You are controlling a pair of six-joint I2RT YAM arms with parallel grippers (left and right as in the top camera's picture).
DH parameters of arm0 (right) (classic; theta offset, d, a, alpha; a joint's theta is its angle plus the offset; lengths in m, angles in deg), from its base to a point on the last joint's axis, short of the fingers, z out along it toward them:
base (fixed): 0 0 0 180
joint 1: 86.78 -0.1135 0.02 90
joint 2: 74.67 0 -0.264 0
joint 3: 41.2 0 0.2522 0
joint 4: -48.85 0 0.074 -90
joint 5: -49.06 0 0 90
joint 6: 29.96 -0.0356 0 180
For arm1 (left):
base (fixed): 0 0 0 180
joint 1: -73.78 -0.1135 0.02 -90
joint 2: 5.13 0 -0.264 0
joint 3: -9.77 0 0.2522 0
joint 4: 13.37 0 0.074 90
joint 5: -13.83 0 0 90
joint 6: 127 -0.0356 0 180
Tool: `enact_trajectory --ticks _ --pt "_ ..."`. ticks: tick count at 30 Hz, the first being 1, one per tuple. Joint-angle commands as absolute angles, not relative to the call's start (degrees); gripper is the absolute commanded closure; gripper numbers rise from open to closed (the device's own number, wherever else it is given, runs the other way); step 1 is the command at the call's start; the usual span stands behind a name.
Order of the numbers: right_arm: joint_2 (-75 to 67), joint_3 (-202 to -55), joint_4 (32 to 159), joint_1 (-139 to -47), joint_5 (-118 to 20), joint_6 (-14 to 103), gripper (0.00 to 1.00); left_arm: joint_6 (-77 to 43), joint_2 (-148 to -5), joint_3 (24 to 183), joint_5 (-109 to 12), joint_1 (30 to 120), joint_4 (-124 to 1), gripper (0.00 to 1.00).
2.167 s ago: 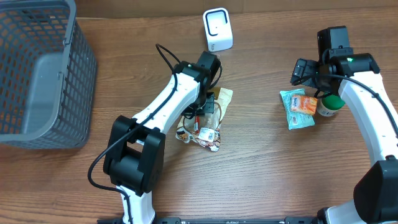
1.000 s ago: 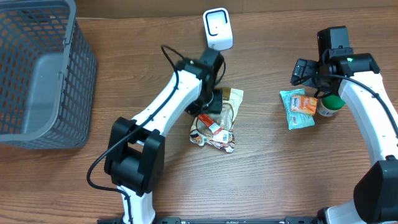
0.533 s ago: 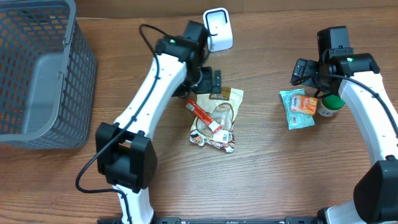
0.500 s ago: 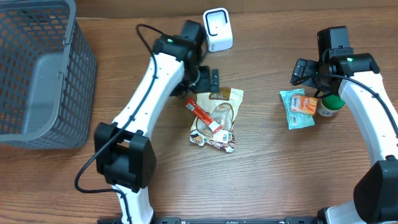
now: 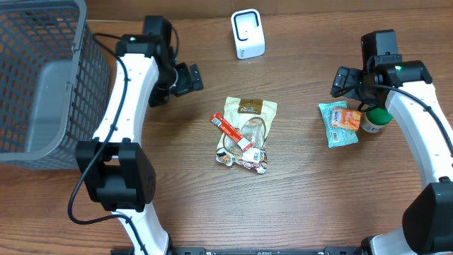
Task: Scan the item barcode
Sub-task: 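Retract the left arm back beside the basket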
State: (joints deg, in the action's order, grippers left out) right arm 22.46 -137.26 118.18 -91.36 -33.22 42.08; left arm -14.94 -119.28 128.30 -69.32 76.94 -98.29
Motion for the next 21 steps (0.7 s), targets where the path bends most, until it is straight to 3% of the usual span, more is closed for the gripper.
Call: enact_trajectory --ticks 1,9,21 --pt "21.56 -138.29 118.05 -91.36 -33.04 42.04 0.0 -15.88 -119.32 129.55 -69.45 75.62 -98.46 0.0" --pt "21.56 -138.29 118.05 -91.36 -33.04 42.04 0.0 -15.84 -119.34 129.55 -79.28 74.92 -96.38 0.0" --pt "21.56 -138.29 118.05 -91.36 -33.04 42.04 0.0 -15.84 -119.34 129.35 -79.74 74.92 -98.22 0.0"
